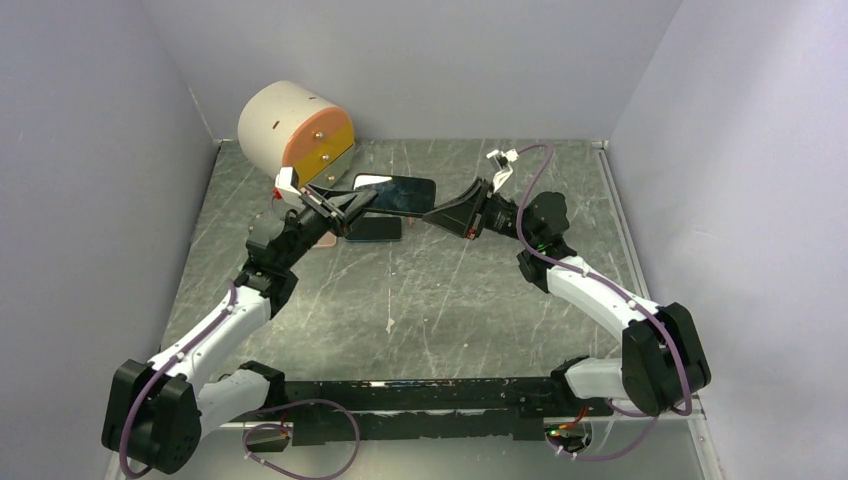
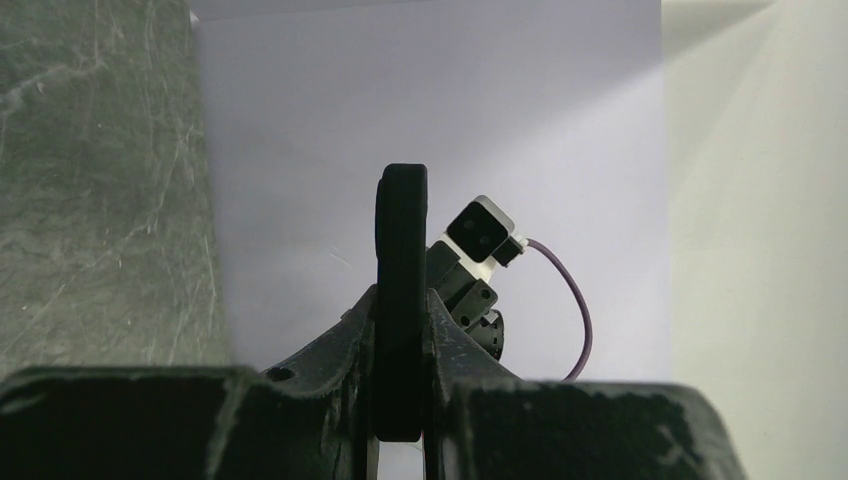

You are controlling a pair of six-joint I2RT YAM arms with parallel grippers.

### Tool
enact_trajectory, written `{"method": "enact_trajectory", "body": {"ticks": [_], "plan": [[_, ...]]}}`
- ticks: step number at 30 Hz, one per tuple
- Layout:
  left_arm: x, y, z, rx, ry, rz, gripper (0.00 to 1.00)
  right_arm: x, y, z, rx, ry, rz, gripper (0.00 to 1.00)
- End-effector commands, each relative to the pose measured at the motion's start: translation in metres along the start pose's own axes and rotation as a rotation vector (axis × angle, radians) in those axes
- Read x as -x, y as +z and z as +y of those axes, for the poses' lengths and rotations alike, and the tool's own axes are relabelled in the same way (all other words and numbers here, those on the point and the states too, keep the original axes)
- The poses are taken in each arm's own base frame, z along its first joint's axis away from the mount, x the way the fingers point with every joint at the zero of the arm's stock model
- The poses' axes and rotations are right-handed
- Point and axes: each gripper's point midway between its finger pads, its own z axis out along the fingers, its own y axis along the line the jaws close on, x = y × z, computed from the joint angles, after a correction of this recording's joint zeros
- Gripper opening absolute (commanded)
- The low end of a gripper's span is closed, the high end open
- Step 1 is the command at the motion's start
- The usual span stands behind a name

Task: Take the phone out of the phone case
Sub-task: Remove the phone case from the phone.

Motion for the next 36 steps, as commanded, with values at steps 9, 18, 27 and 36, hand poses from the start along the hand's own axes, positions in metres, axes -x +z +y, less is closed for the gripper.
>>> {"method": "enact_trajectory", "body": {"ticks": [9, 18, 27, 36], "plan": [[-0.012, 0.002, -0.041, -0.077, 0.043, 0.075, 0.03, 0.017, 0.002, 0.04, 0.179, -0.466, 0.029, 0.0], [-0.021, 0.003, -0.058, -0.131, 0.086, 0.142, 0.03, 0.021, 0.007, 0.035, 0.191, -0.609, 0.061, 0.0], [-0.024, 0.0, -0.075, -0.187, 0.124, 0.197, 0.02, 0.016, 0.008, 0.011, 0.112, -0.605, 0.074, 0.0], [-0.014, -0.007, -0.081, -0.193, 0.207, 0.209, 0.03, 0.011, 0.002, -0.001, 0.018, -0.518, 0.068, 0.31]]}}
